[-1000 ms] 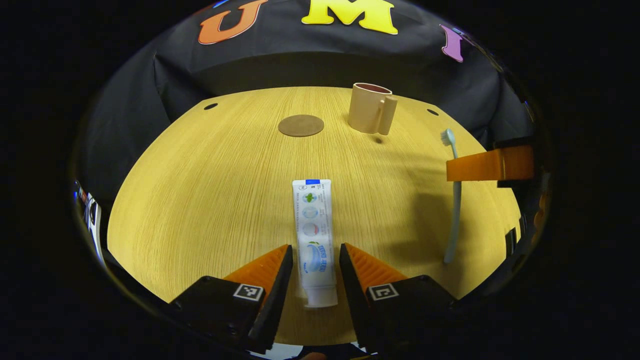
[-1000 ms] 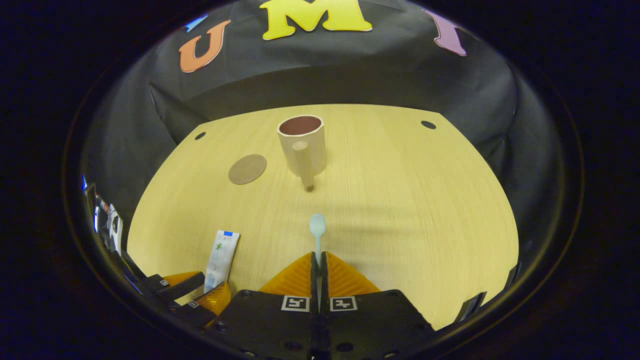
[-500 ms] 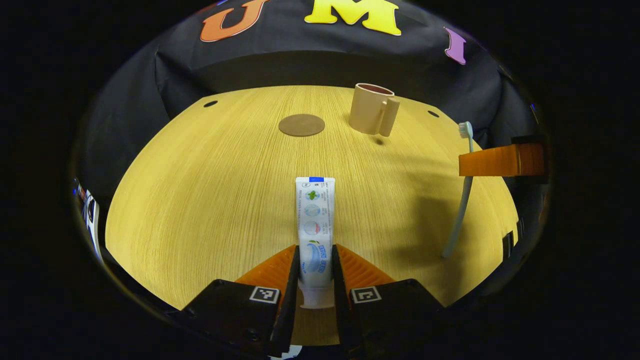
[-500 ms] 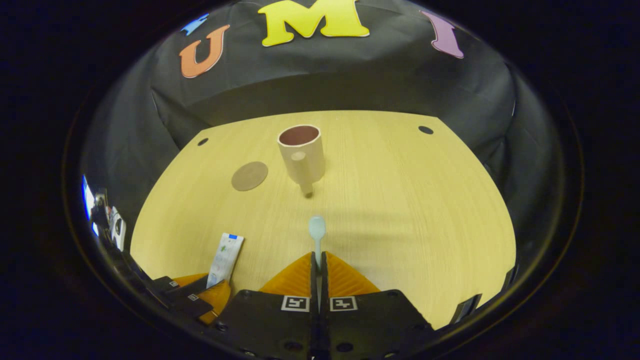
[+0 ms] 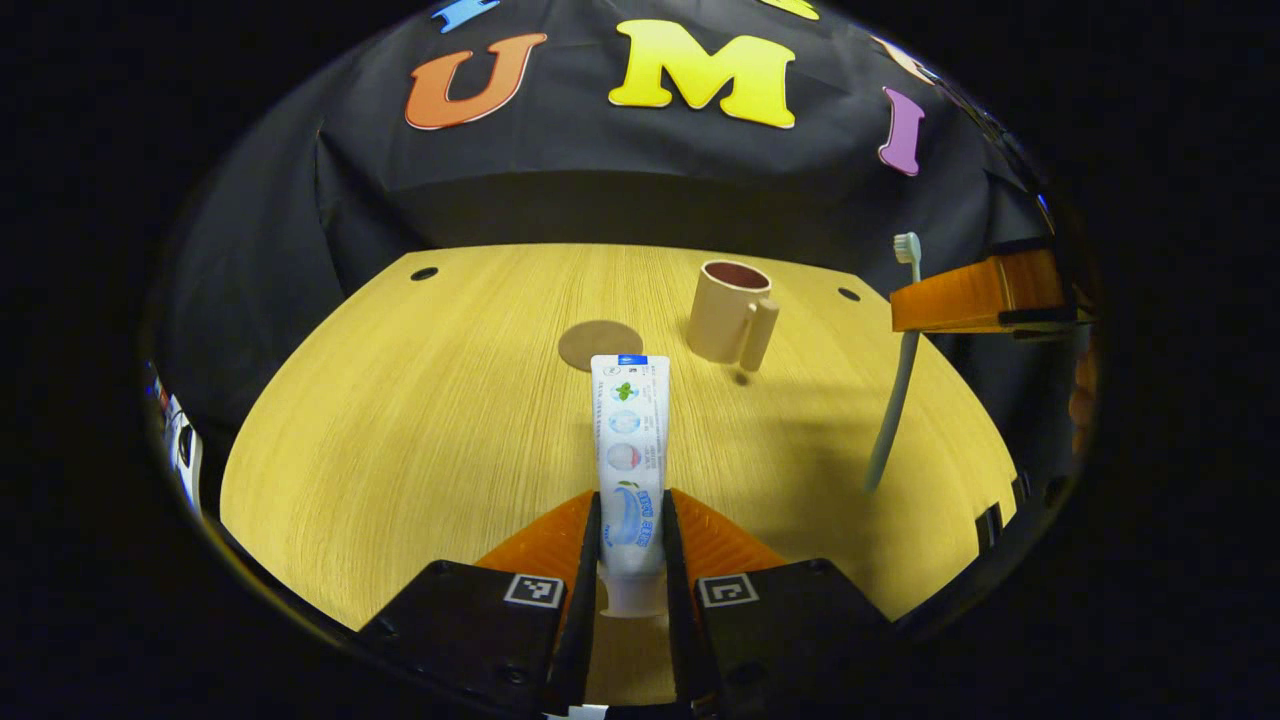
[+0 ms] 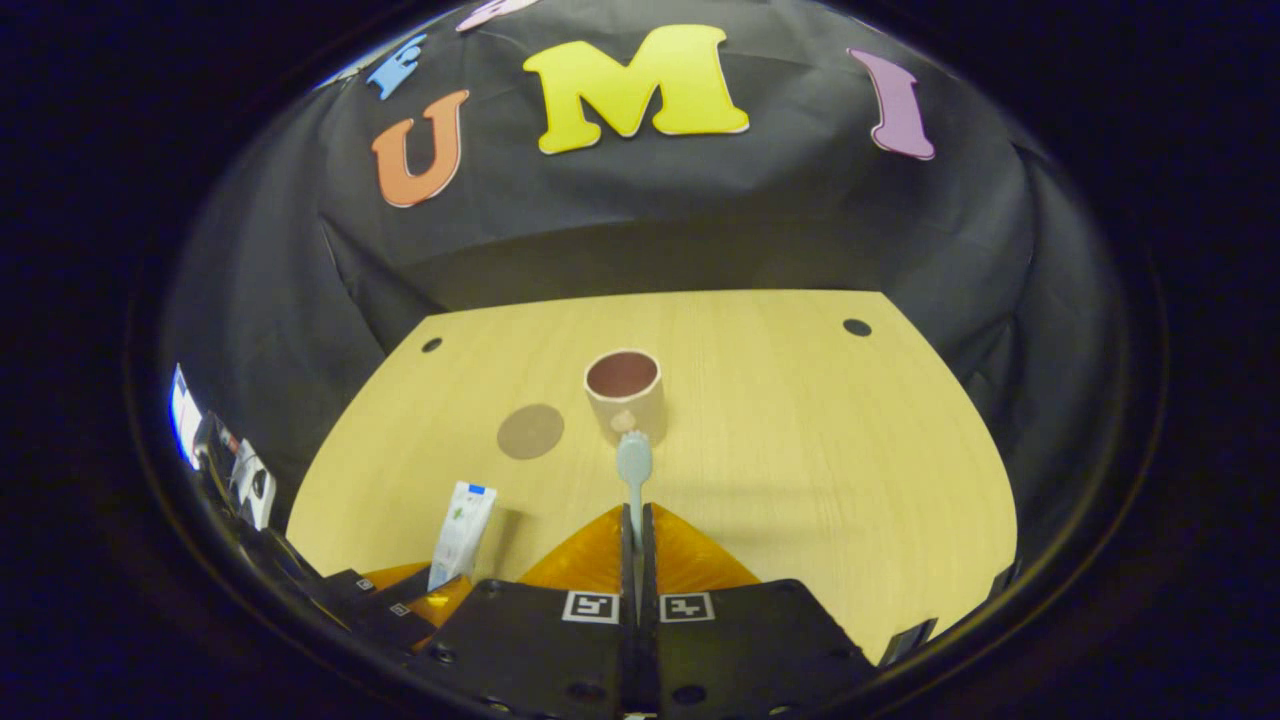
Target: Put the toothbrush and toothpaste on the desktop into the cup, then pick up the cup and place it on the coaster on the desktop.
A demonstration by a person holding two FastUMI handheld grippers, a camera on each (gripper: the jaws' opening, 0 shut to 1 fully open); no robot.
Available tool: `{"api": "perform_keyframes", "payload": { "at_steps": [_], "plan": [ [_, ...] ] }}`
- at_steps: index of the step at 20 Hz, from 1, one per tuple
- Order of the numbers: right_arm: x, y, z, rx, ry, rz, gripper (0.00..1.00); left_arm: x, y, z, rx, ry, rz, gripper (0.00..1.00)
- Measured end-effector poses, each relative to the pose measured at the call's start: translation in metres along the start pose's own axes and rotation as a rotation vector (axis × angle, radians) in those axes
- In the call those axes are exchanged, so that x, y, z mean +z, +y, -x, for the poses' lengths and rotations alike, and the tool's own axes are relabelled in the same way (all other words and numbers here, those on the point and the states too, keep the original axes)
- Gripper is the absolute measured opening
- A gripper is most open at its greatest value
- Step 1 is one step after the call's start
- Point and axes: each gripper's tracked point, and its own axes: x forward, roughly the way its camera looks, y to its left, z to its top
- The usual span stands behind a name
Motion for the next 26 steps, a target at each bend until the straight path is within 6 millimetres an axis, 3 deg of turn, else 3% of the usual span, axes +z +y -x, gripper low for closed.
{"api": "perform_keyframes", "payload": {
  "at_steps": [6, 9, 12, 17, 22, 26],
  "plan": [
    [0.102, 0.021, -0.026, 0.041, -0.158, -0.002, 0.00, 0.055, 0.021, 0.009, 0.027, -0.110, 0.031, 0.35],
    [0.146, 0.035, -0.041, 0.054, -0.235, 0.007, 0.00, 0.068, 0.035, 0.012, 0.050, -0.127, 0.057, 0.35],
    [0.172, 0.044, -0.059, 0.057, -0.285, 0.014, 0.00, 0.074, 0.048, 0.012, 0.070, -0.134, 0.069, 0.35],
    [0.177, 0.047, -0.102, 0.029, -0.299, 0.048, 0.00, 0.077, 0.064, 0.009, 0.093, -0.131, 0.067, 0.35],
    [0.154, 0.045, -0.139, 0.002, -0.264, 0.071, 0.00, 0.080, 0.072, 0.005, 0.104, -0.130, 0.075, 0.34],
    [0.136, 0.041, -0.155, -0.010, -0.227, 0.091, 0.01, 0.085, 0.074, 0.002, 0.105, -0.139, 0.070, 0.35]
  ]
}}
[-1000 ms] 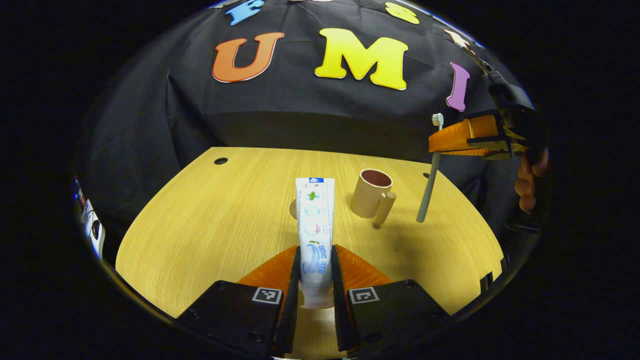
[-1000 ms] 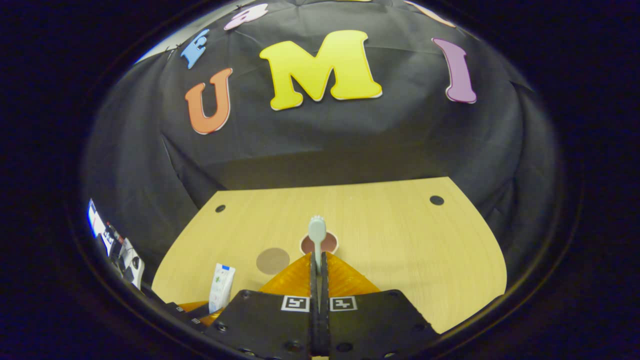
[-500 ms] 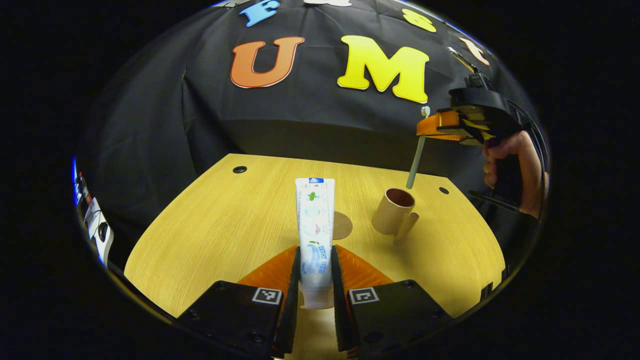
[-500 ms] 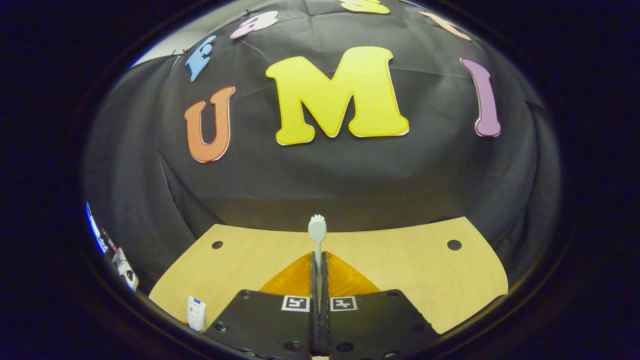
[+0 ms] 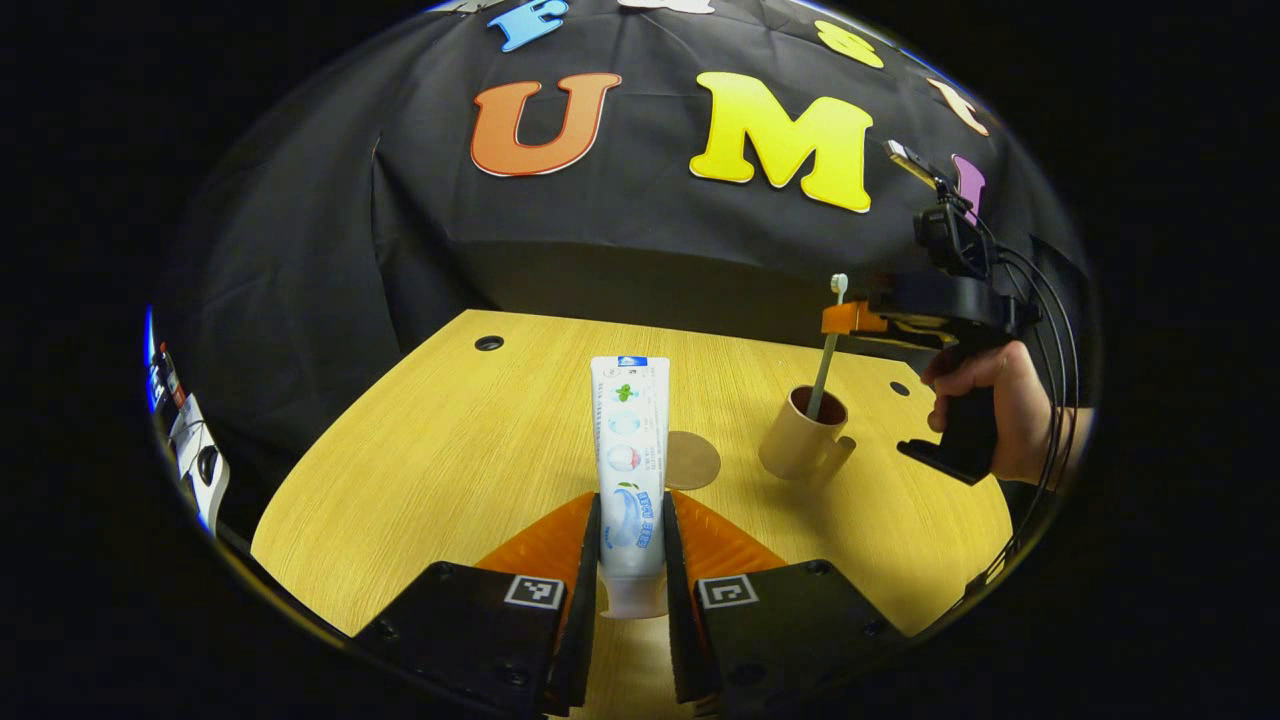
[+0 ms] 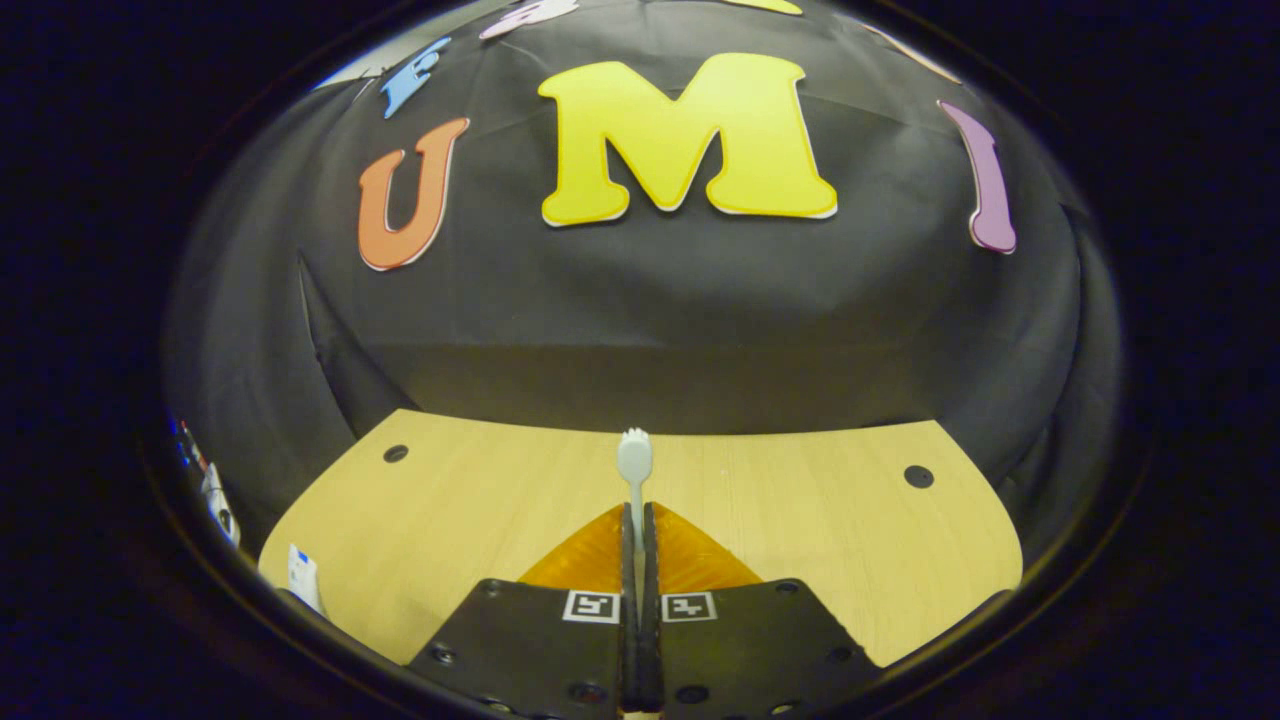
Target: Put the toothbrush and toothpaste on the desktop into the cup, then pick up the cup and place it on the coaster on the desktop.
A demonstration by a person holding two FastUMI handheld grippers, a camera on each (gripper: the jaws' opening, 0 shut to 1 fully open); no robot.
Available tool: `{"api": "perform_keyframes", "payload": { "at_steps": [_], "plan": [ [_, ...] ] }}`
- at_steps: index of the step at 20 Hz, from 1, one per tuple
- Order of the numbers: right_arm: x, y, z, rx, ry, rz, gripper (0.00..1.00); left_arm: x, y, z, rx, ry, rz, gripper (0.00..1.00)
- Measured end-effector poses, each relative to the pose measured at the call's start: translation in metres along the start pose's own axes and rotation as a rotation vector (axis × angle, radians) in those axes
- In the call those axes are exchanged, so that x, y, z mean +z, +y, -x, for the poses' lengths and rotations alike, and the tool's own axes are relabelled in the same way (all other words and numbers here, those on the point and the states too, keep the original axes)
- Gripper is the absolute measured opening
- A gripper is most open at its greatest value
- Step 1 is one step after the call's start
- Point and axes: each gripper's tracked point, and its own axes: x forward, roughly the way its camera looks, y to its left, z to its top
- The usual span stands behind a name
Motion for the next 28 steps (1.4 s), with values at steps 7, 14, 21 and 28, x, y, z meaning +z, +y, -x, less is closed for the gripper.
{"api": "perform_keyframes", "payload": {
  "at_steps": [7, 14, 21, 28],
  "plan": [
    [-0.001, 0.000, 0.003, -0.005, 0.006, 0.005, 0.20, 0.018, -0.007, -0.010, -0.018, -0.050, -0.041, 0.35],
    [0.024, -0.003, 0.036, 0.007, -0.042, 0.030, 0.25, 0.053, -0.033, -0.059, -0.011, -0.186, -0.037, 0.35],
    [0.044, -0.047, 0.070, -0.020, -0.086, 0.037, 0.54, 0.084, -0.127, -0.119, -0.145, -0.329, -0.066, 0.35],
    [0.046, -0.111, 0.085, -0.088, -0.097, 0.045, 0.56, 0.100, -0.183, -0.146, -0.210, -0.452, -0.053, 0.37]
  ]
}}
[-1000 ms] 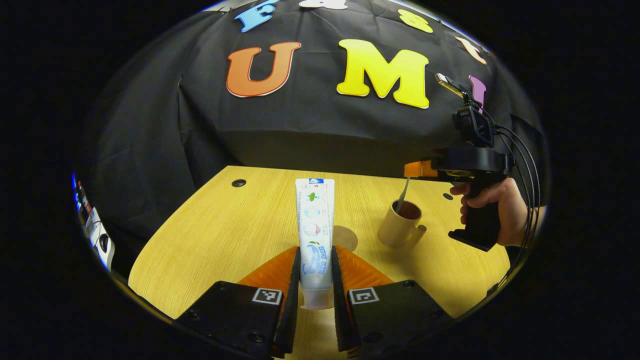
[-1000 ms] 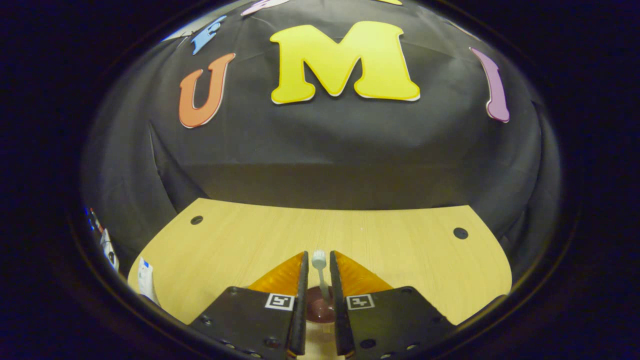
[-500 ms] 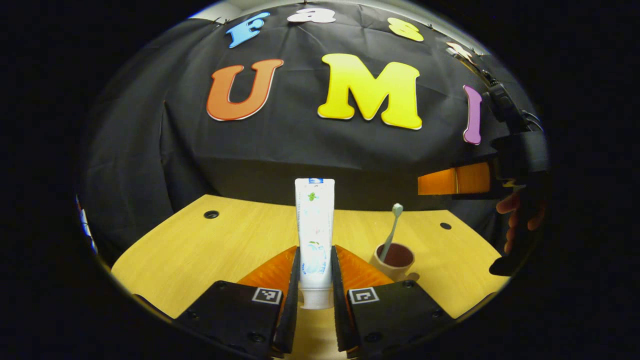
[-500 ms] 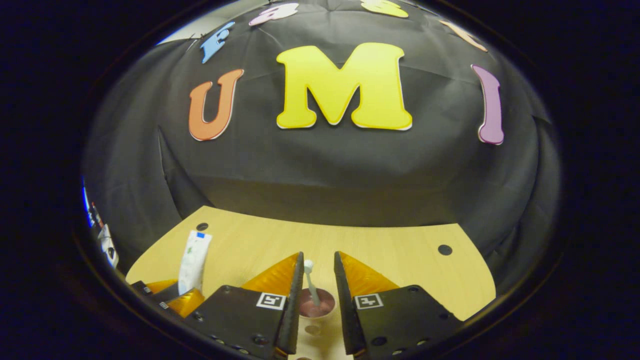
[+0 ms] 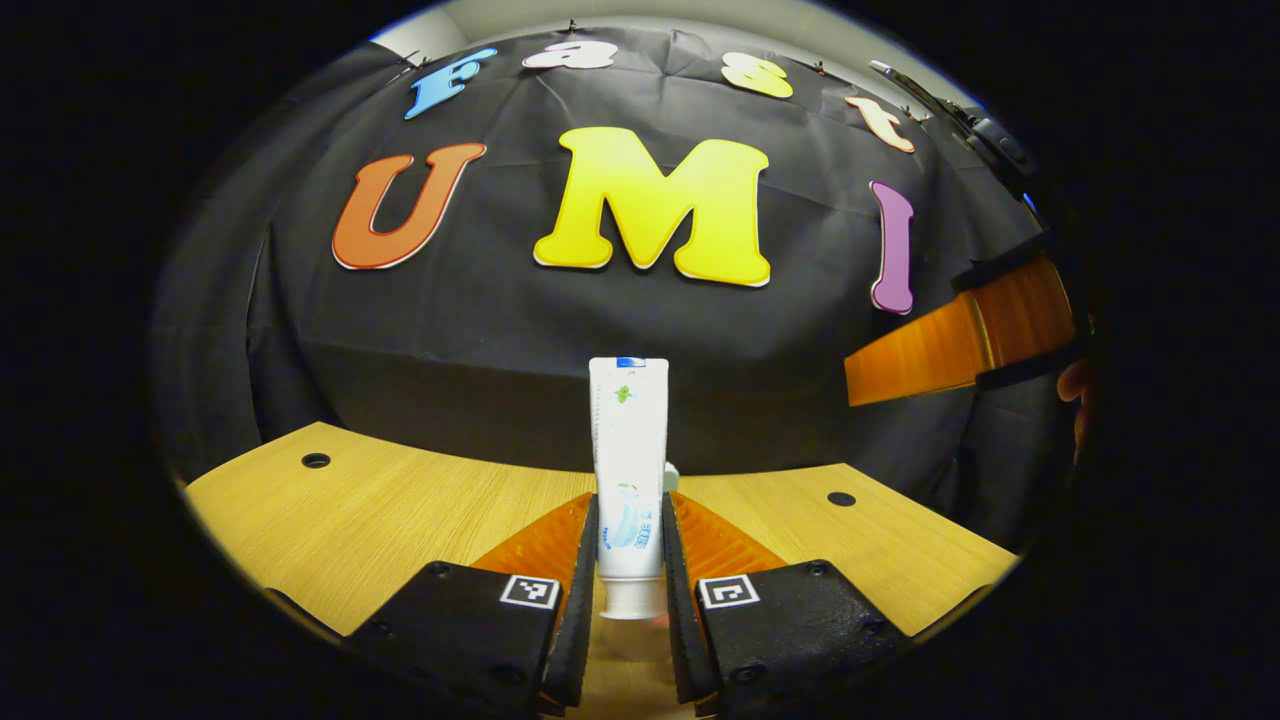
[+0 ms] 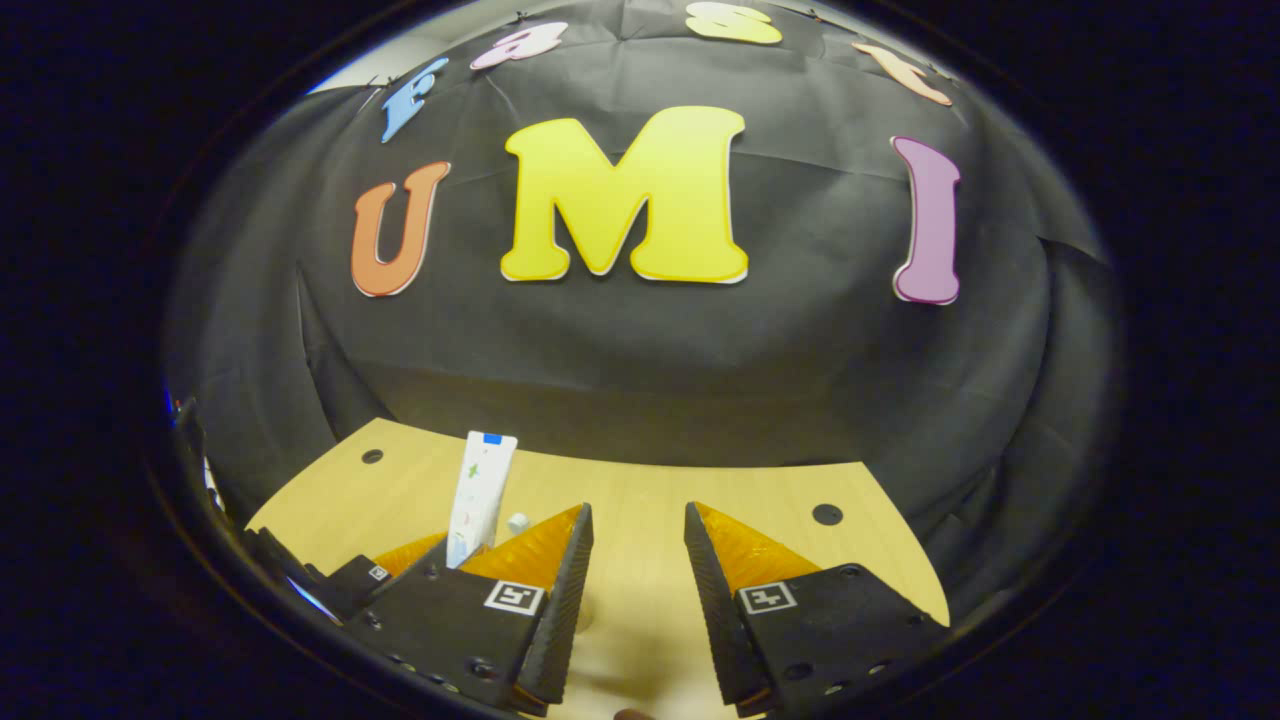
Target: Put the toothbrush and toothpaste on the desktop into the cup, then pick up the cup and place it on the coaster on the desktop.
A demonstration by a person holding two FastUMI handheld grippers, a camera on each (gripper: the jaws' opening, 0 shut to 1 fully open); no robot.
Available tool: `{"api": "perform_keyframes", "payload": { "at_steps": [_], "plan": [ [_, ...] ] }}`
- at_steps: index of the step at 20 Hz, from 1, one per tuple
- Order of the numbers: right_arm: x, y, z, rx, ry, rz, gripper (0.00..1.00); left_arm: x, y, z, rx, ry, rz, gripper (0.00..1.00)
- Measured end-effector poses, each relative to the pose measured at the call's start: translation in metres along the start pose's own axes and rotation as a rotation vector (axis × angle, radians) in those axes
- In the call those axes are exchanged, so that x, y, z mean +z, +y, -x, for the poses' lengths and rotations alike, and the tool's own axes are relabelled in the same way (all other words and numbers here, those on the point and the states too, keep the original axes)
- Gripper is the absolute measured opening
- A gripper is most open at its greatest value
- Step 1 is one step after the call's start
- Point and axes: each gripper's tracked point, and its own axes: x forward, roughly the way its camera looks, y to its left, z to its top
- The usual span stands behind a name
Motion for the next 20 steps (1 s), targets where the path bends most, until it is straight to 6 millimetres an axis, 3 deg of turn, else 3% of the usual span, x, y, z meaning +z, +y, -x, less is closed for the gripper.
{"api": "perform_keyframes", "payload": {
  "at_steps": [5, 7, 9, 12, 20],
  "plan": [
    [-0.014, -0.031, 0.000, -0.042, 0.029, 0.013, 0.56, -0.015, -0.004, -0.022, 0.001, -0.024, -0.029, 0.37],
    [-0.021, -0.030, 0.001, -0.043, 0.039, 0.010, 0.57, -0.024, -0.005, -0.023, -0.003, -0.023, -0.030, 0.37],
    [-0.028, -0.030, 0.003, -0.042, 0.049, 0.013, 0.64, -0.038, -0.008, -0.027, -0.002, -0.007, -0.036, 0.37],
    [-0.032, -0.027, 0.005, -0.040, 0.049, 0.021, 0.64, -0.055, -0.007, -0.025, -0.002, 0.023, -0.051, 0.38],
    [-0.037, -0.015, 0.006, -0.035, 0.055, 0.020, 0.66, -0.060, -0.012, -0.008, -0.041, 0.022, -0.067, 0.47]
  ]
}}
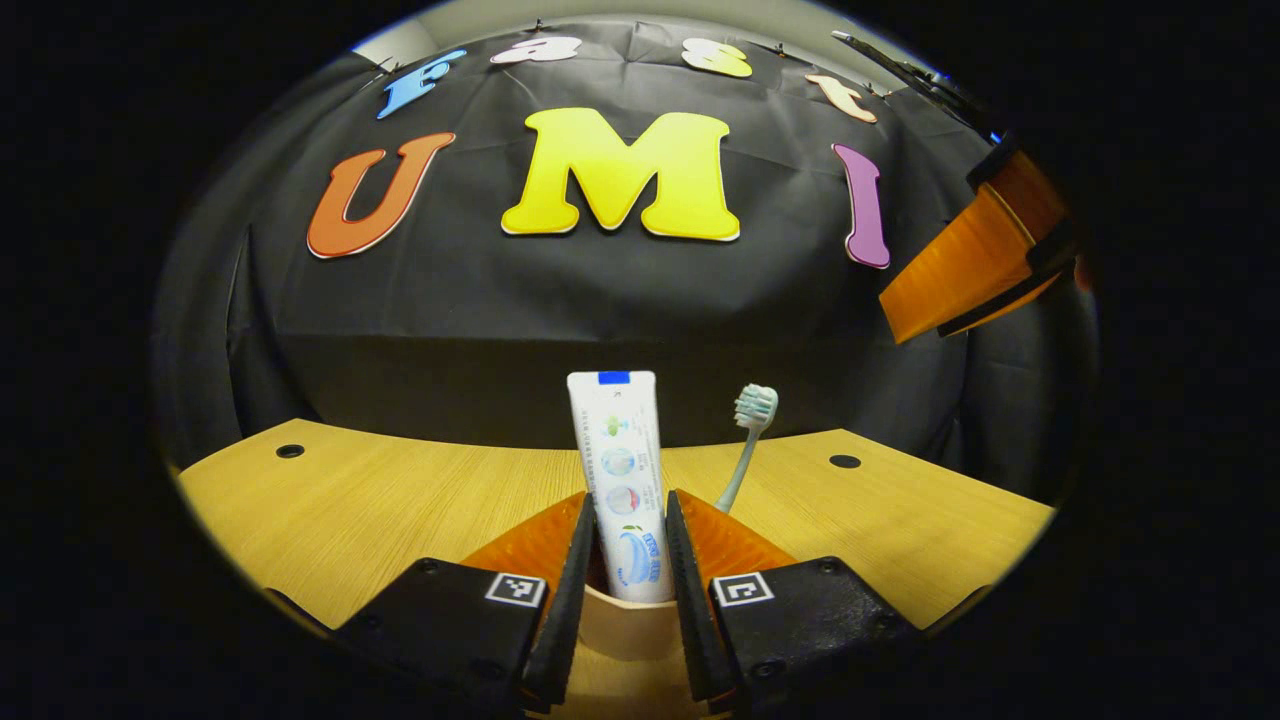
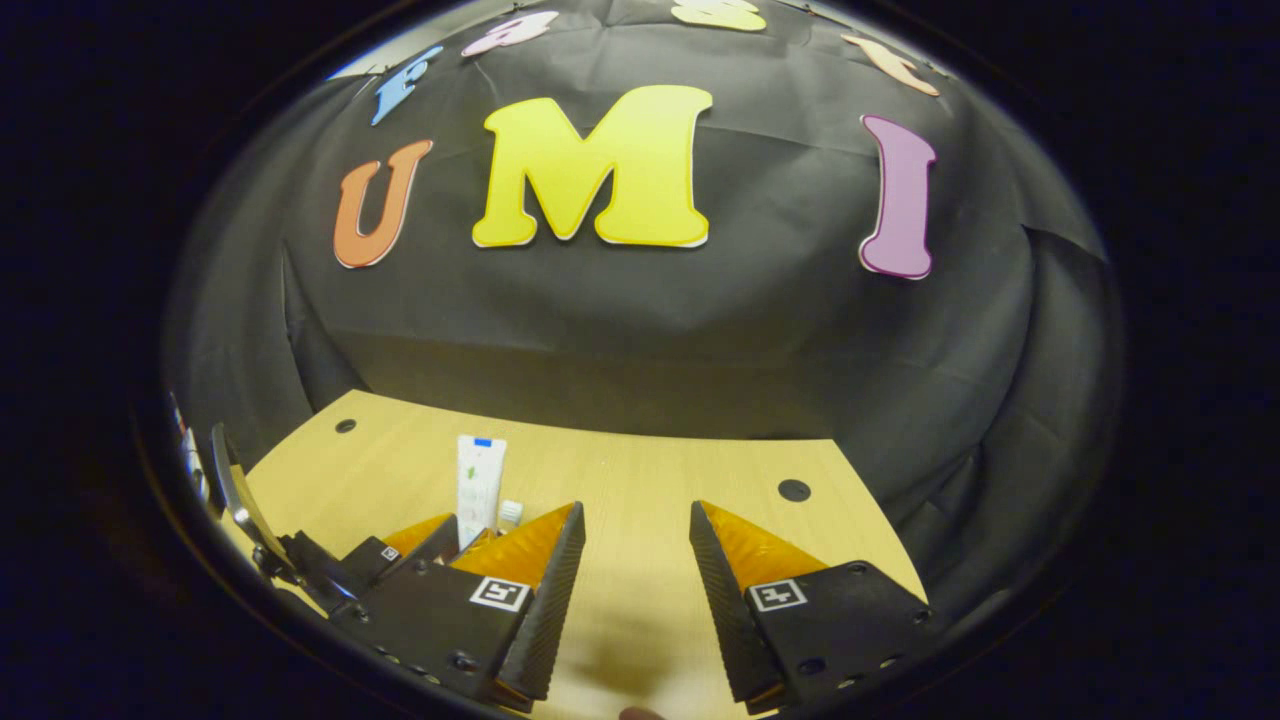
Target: Put the toothbrush and toothpaste on the desktop into the cup, then pick up the cup and place it on the coaster on the desktop.
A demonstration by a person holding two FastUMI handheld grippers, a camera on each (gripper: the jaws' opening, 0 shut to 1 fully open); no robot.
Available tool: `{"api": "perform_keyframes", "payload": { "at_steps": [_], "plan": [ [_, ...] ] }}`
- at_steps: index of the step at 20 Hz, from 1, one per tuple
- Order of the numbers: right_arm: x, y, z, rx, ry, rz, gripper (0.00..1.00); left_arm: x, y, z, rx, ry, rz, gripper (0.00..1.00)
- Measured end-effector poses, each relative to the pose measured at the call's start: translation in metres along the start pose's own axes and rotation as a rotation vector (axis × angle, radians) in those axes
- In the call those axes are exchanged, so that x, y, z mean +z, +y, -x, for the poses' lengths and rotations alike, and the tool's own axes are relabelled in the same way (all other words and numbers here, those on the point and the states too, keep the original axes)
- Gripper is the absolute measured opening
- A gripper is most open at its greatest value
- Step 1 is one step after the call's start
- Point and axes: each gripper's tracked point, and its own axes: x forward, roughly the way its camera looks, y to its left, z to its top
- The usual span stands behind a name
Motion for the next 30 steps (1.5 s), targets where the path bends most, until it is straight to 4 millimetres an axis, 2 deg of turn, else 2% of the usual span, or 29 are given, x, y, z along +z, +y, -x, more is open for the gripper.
{"api": "perform_keyframes", "payload": {
  "at_steps": [4, 5, 7, 8, 10, 11, 13, 17, 18, 19, 21, 25, 26, 30],
  "plan": [
    [-0.001, 0.009, 0.003, 0.006, 0.003, -0.003, 0.66, 0.010, 0.005, 0.016, -0.002, 0.003, 0.010, 0.53],
    [0.000, 0.012, 0.004, 0.009, 0.003, -0.007, 0.66, 0.012, 0.005, 0.022, -0.010, 0.007, 0.015, 0.58],
    [0.000, 0.019, 0.007, 0.016, 0.004, -0.003, 0.66, 0.018, 0.010, 0.038, -0.003, 0.022, 0.012, 0.81],
    [-0.001, 0.023, 0.008, 0.021, 0.008, 0.001, 0.66, 0.021, 0.016, 0.047, 0.007, 0.023, 0.012, 1.00],
    [-0.003, 0.029, 0.012, 0.035, 0.021, -0.003, 0.69, 0.033, 0.028, 0.068, 0.027, 0.021, 0.028, 1.00],
    [-0.004, 0.034, 0.014, 0.041, 0.028, -0.006, 0.79, 0.035, 0.037, 0.080, 0.042, 0.033, 0.033, 0.99],
    [-0.009, 0.044, 0.016, 0.052, 0.049, -0.002, 0.87, 0.033, 0.056, 0.104, 0.079, 0.067, 0.032, 1.00],
    [-0.023, 0.070, 0.021, 0.092, 0.118, 0.014, 0.87, 0.045, 0.099, 0.146, 0.160, 0.103, 0.057, 1.00],
    [-0.029, 0.080, 0.020, 0.101, 0.142, 0.018, 0.87, 0.052, 0.111, 0.152, 0.183, 0.101, 0.061, 1.00],
    [-0.035, 0.085, 0.019, 0.110, 0.174, 0.021, 0.92, 0.059, 0.124, 0.159, 0.211, 0.097, 0.064, 1.00],
    [-0.047, 0.095, 0.016, 0.120, 0.229, 0.023, 0.96, 0.072, 0.143, 0.169, 0.251, 0.084, 0.075, 1.00],
    [-0.077, 0.108, 0.002, 0.120, 0.348, 0.026, 0.94, 0.094, 0.173, 0.185, 0.303, 0.059, 0.073, 1.00],
    [-0.084, 0.111, -0.002, 0.116, 0.378, 0.034, 0.99, 0.094, 0.179, 0.188, 0.309, 0.061, 0.072, 1.00],
    [-0.114, 0.118, -0.020, 0.107, 0.496, 0.050, 0.96, 0.089, 0.208, 0.200, 0.360, 0.087, 0.075, 1.00]
  ]
}}
